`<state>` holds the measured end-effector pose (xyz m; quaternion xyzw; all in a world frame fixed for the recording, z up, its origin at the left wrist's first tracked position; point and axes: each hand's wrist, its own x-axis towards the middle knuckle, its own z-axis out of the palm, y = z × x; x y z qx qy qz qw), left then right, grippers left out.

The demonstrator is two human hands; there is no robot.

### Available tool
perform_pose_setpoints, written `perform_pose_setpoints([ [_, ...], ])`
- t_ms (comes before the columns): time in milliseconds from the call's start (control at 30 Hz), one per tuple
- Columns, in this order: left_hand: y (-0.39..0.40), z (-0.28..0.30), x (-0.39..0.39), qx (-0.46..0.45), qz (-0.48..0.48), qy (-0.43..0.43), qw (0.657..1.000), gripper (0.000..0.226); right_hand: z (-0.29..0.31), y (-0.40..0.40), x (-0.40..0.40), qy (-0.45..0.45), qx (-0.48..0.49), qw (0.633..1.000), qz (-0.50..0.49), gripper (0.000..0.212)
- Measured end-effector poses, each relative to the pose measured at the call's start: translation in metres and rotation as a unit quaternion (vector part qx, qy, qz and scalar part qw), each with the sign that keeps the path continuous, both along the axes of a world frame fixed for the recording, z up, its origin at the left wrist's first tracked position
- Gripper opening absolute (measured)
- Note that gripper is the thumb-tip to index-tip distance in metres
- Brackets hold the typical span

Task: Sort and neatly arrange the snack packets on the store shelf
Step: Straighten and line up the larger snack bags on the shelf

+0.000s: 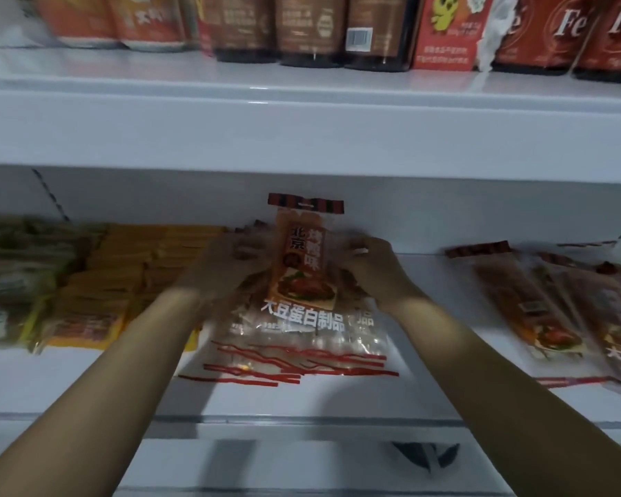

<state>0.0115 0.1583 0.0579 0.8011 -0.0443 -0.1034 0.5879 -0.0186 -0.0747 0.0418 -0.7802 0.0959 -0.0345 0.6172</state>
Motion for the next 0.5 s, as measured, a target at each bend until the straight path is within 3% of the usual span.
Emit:
perform_pose_setpoints([
  [33,0.011,-0.001,0.002,0.052,0.027,-0.026,0.998,0.024,-0.003,0.013,0.008,-0.016,-0.045,0.999,0.009,0.003],
  [167,0.027,-0.008,0.006,0.174,0.054,-0.076,0.98,0.031,-0.013,0.036,0.033,-0.053,-0.273,0.96,-0.01,0.038],
  [333,0.029,-0.017,0.006,0.255,0.075,-0.11,0.958,0.016,-0.021,0.046,0.041,-0.058,-0.317,0.946,0.024,0.028],
  [367,0.028,-0.017,0.005,0.265,0.084,-0.123,0.953,0.019,-0.022,0.046,0.043,-0.061,-0.332,0.941,0.031,0.027],
  [433,0.028,-0.018,0.006,0.296,0.102,-0.174,0.934,0.048,-0.02,0.043,0.04,-0.072,-0.364,0.928,0.044,0.024],
  [500,0.02,-0.015,0.009,0.321,0.102,-0.234,0.912,0.044,-0.017,0.03,0.031,-0.08,-0.366,0.927,0.034,0.025],
])
